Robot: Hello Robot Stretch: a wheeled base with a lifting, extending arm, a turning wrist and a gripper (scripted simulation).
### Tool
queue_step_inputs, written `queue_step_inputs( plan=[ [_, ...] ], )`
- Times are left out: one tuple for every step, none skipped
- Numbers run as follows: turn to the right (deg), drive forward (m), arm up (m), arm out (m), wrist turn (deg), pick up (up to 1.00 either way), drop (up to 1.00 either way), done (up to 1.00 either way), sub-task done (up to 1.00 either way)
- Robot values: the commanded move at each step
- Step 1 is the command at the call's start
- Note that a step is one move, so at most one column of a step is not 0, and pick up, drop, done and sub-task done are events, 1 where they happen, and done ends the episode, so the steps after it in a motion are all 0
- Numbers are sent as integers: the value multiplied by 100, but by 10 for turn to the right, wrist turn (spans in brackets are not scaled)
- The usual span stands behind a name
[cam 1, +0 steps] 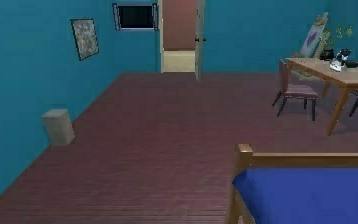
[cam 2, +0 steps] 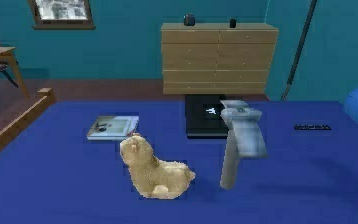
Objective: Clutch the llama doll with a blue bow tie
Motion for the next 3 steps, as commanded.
queue_step_inputs(
  plan=[
    [0, 0, 50, 0, 0, 0, 0, 0, 0],
    [0, 0, 38, 0, 0, 0, 0, 0, 0],
    [0, 0, 0, 18, 0, 0, 0, 0, 0]
  ],
)
